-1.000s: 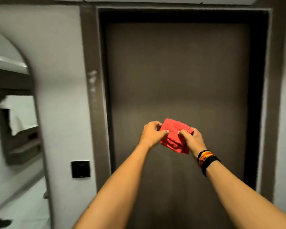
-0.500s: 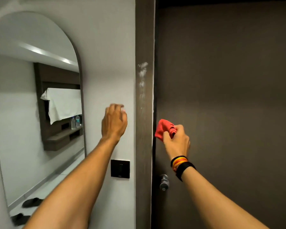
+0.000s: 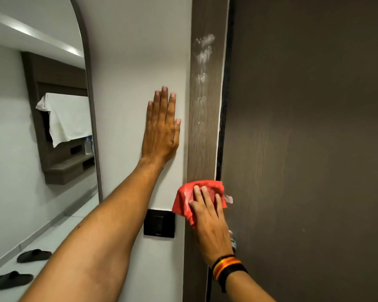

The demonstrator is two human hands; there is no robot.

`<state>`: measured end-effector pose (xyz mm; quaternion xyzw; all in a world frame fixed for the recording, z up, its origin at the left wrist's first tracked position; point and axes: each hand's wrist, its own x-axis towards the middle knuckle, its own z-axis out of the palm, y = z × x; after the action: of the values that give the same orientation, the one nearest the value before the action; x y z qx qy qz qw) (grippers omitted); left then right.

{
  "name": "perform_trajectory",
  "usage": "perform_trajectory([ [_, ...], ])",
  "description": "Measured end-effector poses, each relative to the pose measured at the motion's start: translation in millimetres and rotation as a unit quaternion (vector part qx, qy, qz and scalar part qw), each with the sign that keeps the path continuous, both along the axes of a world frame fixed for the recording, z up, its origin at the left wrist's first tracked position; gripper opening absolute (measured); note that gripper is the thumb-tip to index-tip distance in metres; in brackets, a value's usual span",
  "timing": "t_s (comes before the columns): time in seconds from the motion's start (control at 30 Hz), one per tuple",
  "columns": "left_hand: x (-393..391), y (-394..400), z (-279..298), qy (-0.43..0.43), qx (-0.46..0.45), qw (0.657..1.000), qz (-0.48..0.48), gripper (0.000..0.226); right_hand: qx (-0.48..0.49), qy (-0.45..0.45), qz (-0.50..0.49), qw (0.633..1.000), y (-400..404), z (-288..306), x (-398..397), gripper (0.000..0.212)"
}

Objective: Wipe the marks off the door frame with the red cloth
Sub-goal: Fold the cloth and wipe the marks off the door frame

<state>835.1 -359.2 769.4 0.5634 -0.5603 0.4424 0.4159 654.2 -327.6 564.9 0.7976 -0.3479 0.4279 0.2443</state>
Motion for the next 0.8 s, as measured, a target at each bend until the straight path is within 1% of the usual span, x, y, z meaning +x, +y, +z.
perform_trajectory([
  [0.1, 8.7, -16.2, -6.6, -0.017, -0.046, 0.999, 0.005, 0.062, 0.003, -0.017, 0.019, 1.0, -14.6, -21.8, 10.6, 0.08],
  [0.2, 13.9, -21.1, -6.5, -0.036, -0.058, 0.998, -0.013, 0.062, 0.013, -0.036, -0.021, 0.999, -23.6, -22.9, 25.2, 0.084],
  [0.27, 13.5, -19.6, -7.1, -0.034, -0.061, 0.997, -0.018, 0.062, 0.0, -0.058, -0.034, 0.998, -25.5, -18.2, 33.5, 0.086],
  [0.3, 11.7, -18.0, -8.0, -0.032, -0.06, 0.998, -0.019, 0.062, -0.011, -0.072, -0.034, 0.997, -27.1, -11.1, 35.9, 0.087],
  [0.37, 11.2, -15.9, -6.9, -0.033, -0.061, 0.997, -0.029, 0.062, -0.038, -0.095, -0.027, 0.994, -33.1, 22.7, 40.5, 0.091],
  [0.43, 11.2, -14.4, -6.4, -0.035, -0.066, 0.997, -0.033, 0.061, -0.062, -0.106, -0.031, 0.992, -38.1, 77.4, 42.9, 0.088],
  [0.5, 11.3, -12.5, -5.1, -0.016, -0.071, 0.997, -0.037, 0.058, -0.079, -0.103, -0.036, 0.991, -41.1, 134.4, 43.6, 0.084],
  [0.57, 11.0, -11.3, -3.7, 0.005, -0.074, 0.997, -0.036, 0.056, -0.093, -0.088, -0.036, 0.991, -43.3, 174.5, 41.8, 0.084],
  [0.67, 10.0, -11.1, -5.5, -0.003, -0.066, 0.997, -0.025, 0.056, -0.102, -0.077, -0.045, 0.991, -43.8, 188.1, 38.9, 0.083],
  [0.8, 10.1, -9.6, -6.5, -0.012, -0.055, 0.998, -0.033, 0.057, -0.096, -0.103, -0.042, 0.989, -39.9, 157.4, 39.8, 0.081],
])
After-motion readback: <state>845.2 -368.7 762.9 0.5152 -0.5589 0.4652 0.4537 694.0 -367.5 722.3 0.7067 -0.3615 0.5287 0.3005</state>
